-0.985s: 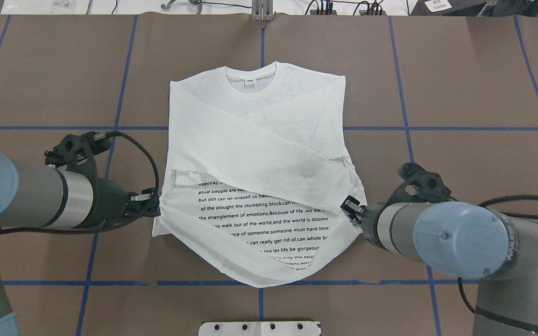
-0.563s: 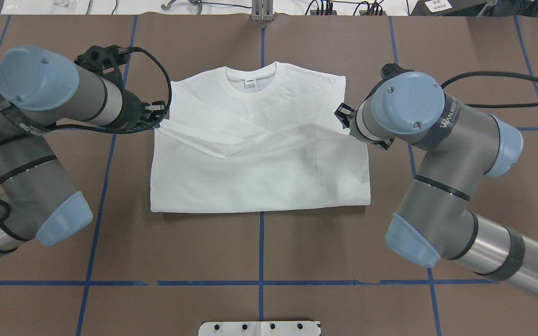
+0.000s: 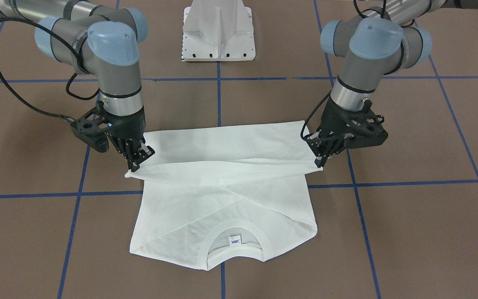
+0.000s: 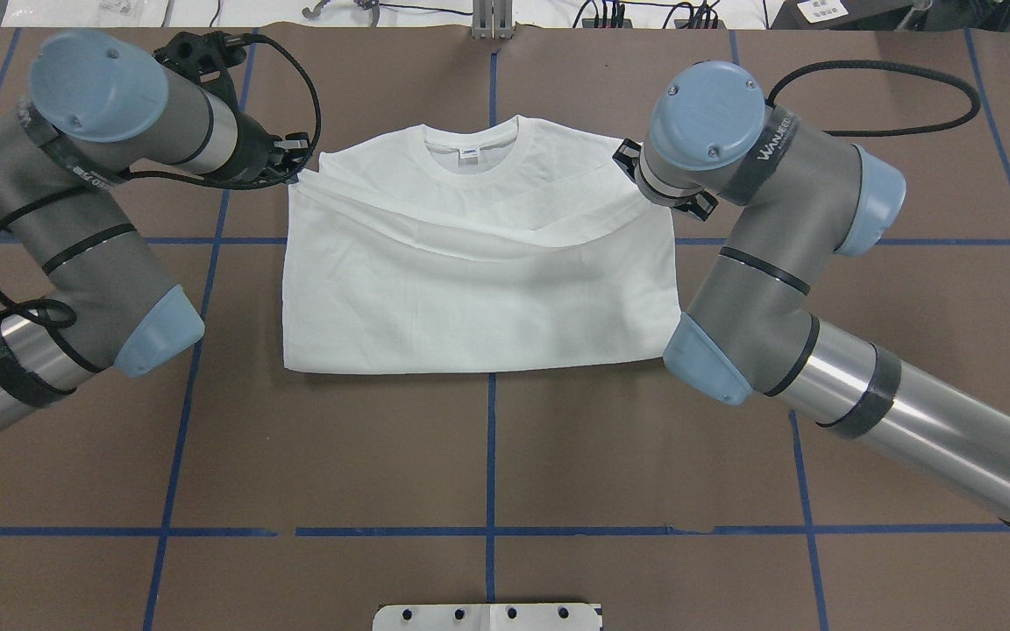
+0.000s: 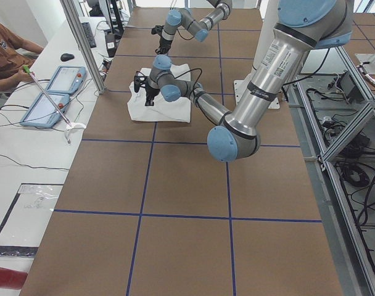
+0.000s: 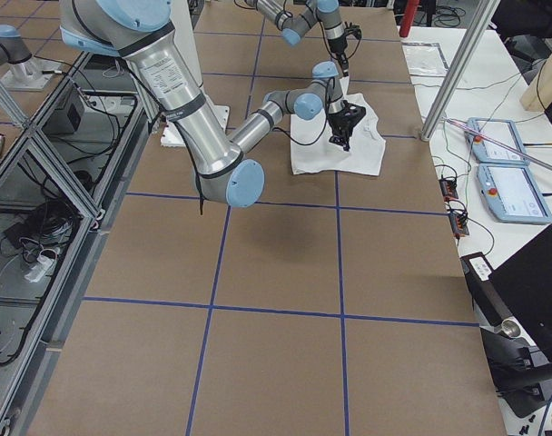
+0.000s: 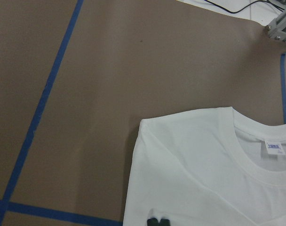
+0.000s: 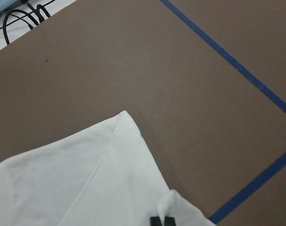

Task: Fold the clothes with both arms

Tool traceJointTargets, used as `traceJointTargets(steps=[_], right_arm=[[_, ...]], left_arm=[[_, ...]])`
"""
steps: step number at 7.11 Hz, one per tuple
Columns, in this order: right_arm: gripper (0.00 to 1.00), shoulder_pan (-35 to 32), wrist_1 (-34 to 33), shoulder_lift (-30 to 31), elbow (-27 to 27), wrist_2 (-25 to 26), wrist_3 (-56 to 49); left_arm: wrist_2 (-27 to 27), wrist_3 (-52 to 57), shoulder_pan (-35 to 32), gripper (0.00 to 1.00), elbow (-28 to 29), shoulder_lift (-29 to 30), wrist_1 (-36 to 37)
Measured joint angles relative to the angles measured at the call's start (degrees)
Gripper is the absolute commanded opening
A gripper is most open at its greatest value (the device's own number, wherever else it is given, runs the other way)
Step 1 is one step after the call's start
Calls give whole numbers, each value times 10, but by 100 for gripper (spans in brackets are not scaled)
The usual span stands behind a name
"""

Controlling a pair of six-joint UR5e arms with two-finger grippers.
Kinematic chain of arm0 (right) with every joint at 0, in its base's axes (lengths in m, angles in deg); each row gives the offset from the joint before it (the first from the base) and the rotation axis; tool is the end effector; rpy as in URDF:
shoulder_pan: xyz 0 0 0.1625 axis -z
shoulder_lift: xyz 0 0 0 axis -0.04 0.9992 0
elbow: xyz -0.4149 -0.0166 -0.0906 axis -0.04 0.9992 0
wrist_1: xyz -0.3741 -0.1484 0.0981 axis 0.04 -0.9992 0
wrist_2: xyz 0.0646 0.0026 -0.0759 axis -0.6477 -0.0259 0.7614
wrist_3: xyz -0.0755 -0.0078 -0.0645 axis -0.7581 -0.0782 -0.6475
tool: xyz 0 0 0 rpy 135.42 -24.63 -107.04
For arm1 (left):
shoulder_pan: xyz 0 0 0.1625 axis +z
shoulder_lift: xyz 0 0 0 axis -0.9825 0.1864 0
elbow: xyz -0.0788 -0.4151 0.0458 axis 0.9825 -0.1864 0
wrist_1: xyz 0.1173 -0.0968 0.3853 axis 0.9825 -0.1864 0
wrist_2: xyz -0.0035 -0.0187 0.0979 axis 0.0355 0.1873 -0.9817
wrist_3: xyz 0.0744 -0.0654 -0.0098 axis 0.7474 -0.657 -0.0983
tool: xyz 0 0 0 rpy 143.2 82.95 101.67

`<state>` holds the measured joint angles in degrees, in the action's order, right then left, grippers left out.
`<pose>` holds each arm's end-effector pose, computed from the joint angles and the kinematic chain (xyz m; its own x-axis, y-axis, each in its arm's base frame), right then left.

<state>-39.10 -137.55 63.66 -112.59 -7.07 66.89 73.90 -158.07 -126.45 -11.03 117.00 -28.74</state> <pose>-0.4640 -0.5766 0.2802 0.4708 0.5934 0.6528 -0.6910 0.7081 -0.1453 0.4082 -0.5991 0.3101 0.5282 -0.1612 -0.8336 0.4302 0.8973 0.0991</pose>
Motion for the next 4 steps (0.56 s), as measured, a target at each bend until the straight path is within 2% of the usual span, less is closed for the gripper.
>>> traceJointTargets(steps=[2,4], right_arm=[[0,-18,43,-31,80,0,-6],[0,-36,55,-50,125,-2,-26]], left_arm=[[-26,-1,-1,0,107,29,-91],[-35,0,-2,0,140,41,-116]])
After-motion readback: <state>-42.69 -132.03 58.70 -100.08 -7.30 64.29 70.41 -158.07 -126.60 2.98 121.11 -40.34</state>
